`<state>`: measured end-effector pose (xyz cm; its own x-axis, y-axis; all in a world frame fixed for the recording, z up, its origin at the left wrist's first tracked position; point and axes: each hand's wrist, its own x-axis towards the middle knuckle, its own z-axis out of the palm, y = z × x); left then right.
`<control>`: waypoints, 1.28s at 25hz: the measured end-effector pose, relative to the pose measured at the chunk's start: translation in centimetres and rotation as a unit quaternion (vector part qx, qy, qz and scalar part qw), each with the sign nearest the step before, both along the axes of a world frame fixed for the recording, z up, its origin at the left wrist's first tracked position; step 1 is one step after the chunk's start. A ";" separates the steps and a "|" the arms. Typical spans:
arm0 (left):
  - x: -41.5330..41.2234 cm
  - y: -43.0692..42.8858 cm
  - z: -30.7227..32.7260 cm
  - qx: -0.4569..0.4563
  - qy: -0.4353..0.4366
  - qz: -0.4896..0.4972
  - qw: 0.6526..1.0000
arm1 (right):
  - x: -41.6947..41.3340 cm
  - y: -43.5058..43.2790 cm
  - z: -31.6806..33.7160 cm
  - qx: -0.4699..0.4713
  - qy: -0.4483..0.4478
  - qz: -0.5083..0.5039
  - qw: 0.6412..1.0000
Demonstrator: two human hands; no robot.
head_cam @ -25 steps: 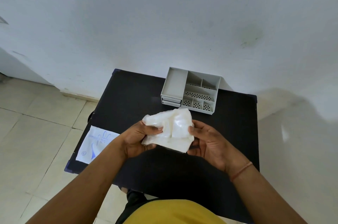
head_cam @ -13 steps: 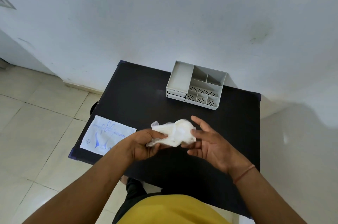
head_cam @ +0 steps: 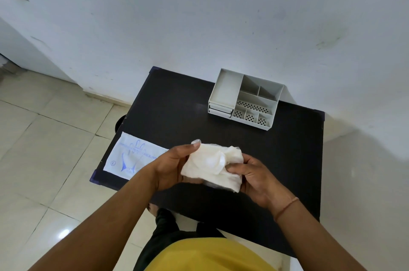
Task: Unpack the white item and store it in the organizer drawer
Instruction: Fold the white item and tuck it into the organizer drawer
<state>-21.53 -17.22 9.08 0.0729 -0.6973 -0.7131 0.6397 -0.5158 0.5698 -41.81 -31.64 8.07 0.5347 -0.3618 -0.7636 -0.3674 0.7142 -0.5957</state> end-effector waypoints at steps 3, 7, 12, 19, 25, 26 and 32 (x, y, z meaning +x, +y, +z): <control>1.0 -0.6 -0.6 -0.016 -0.104 -0.012 0.994 | -1.1 0.1 0.2 0.035 -0.050 0.001 0.998; 1.9 -1.4 -0.5 -0.046 -0.172 -0.059 0.982 | -1.9 -0.3 0.8 0.062 -0.100 0.044 0.992; 3.8 -2.7 1.2 -0.002 -0.130 -0.129 0.983 | -1.2 0.1 0.3 0.016 -0.099 0.029 0.995; 6.0 -5.0 0.4 0.001 -0.249 -0.206 0.946 | 0.6 0.6 1.0 -0.040 -0.070 0.045 0.996; 8.3 -6.7 -0.3 -0.005 -0.206 -0.232 0.951 | 2.7 1.2 0.6 -0.007 -0.051 0.027 0.998; 8.9 -7.0 -0.4 0.002 -0.182 -0.232 0.956 | 3.2 1.4 0.4 0.001 -0.055 -0.005 0.998; 10.9 -8.4 -1.8 -0.005 -0.165 -0.241 0.956 | 5.4 2.9 -0.4 0.031 -0.068 -0.135 0.988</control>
<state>-10.66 -25.58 7.31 -0.0393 -0.7137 -0.6994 0.1142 -0.6986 0.7064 -36.44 -28.71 7.69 0.5247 -0.4606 -0.7159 -0.0780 0.8114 -0.5792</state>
